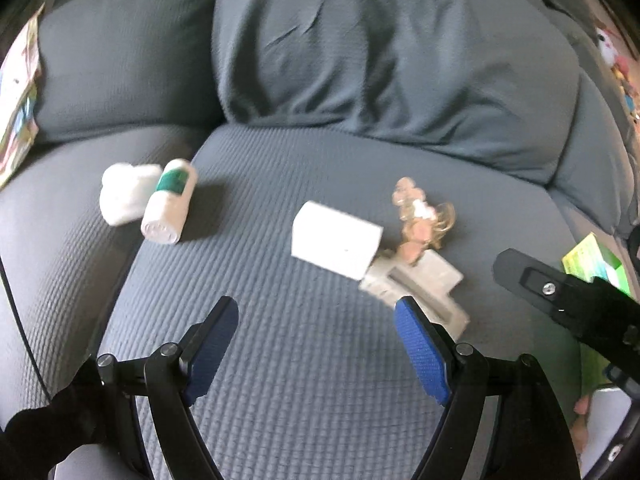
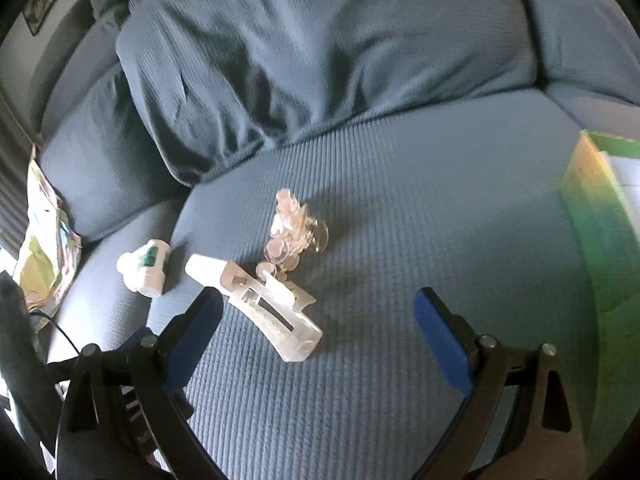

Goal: Organize rigid objects

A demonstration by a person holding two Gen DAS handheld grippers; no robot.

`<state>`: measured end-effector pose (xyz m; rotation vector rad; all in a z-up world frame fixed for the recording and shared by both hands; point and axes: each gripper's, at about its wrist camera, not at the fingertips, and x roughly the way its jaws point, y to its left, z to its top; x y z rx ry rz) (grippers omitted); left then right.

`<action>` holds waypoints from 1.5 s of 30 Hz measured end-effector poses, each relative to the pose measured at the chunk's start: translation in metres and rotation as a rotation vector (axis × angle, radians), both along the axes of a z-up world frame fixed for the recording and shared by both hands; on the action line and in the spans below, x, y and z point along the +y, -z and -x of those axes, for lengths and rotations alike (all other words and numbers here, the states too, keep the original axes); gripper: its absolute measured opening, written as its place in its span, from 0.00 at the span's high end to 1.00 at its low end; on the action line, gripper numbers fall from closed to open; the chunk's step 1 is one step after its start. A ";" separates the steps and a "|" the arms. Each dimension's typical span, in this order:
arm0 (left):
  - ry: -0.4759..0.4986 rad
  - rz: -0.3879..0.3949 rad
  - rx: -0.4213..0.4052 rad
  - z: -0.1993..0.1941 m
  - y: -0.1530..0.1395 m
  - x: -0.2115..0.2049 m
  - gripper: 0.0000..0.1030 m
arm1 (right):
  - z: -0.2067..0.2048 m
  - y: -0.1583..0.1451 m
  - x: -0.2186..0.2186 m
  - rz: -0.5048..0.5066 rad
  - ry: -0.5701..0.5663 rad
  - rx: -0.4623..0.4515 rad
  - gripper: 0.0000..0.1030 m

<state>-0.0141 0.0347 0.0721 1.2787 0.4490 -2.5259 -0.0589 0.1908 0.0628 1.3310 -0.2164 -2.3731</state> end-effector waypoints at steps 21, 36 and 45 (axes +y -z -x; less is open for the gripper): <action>0.088 -0.231 -0.069 0.009 0.024 -0.002 0.21 | 0.023 0.046 -0.046 0.007 -0.127 -0.119 0.39; 0.148 -0.206 -0.059 0.019 0.027 0.018 0.25 | 0.025 0.049 -0.035 0.069 -0.146 -0.137 0.58; 0.248 -0.284 0.009 0.020 0.022 0.032 0.69 | 0.022 0.048 -0.031 0.122 -0.164 -0.155 0.69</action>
